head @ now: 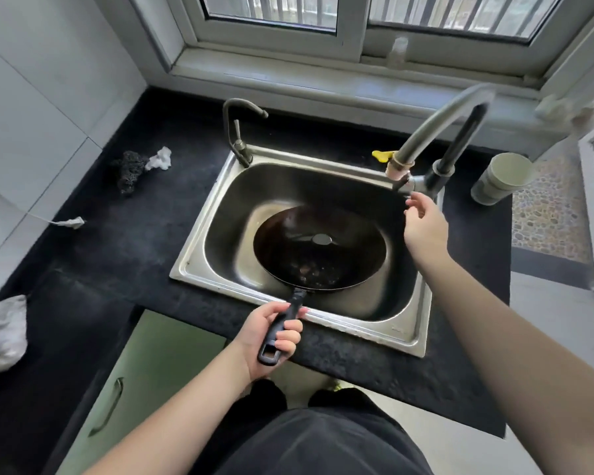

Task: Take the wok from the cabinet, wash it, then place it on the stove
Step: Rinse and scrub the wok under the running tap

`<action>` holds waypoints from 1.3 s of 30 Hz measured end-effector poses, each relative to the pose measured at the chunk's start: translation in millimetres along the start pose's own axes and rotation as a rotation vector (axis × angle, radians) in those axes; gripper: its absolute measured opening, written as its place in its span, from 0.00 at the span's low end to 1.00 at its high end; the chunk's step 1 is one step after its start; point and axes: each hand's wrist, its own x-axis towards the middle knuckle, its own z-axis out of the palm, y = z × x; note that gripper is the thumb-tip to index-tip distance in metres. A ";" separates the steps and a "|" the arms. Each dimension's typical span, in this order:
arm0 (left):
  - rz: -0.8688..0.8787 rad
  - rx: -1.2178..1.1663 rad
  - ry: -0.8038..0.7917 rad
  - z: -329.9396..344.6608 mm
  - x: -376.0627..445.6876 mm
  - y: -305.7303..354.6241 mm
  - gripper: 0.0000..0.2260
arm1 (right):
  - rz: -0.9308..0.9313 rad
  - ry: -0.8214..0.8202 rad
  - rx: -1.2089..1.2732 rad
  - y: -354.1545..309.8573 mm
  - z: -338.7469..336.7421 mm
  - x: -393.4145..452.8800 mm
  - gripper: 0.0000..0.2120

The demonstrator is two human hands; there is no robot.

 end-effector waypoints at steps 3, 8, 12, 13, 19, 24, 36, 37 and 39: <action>-0.037 0.091 0.089 11.2 -1.9 10.1 0.11 | -0.075 -0.029 -0.086 -11.5 1.8 22.0 0.20; -0.064 0.260 0.223 25.4 -3.7 21.8 0.13 | -0.196 -0.117 -0.245 -20.4 0.9 51.3 0.15; -0.051 0.356 0.266 25.4 -3.0 19.9 0.12 | -0.276 -0.138 -0.357 -17.2 -4.2 58.1 0.17; -0.043 0.380 0.276 24.4 -2.8 19.0 0.12 | -0.304 -0.137 -0.376 -17.1 -5.0 59.4 0.17; -0.034 0.448 0.296 20.0 -4.5 15.4 0.11 | -0.392 -0.151 -0.428 -14.6 -10.2 67.8 0.17; -0.015 0.481 0.311 21.1 -5.0 14.7 0.11 | -0.413 -0.190 -0.456 -18.0 -12.0 72.8 0.14; 0.004 0.500 0.330 20.5 -5.0 9.6 0.11 | -0.418 -0.151 -0.546 -27.0 -1.0 78.6 0.19; 0.003 0.501 0.330 20.3 -5.0 9.6 0.11 | -0.413 -0.152 -0.539 -26.7 -1.3 78.7 0.19; 0.001 0.503 0.333 19.5 -5.0 9.3 0.11 | -0.402 -0.174 -0.553 -27.1 -1.6 78.5 0.19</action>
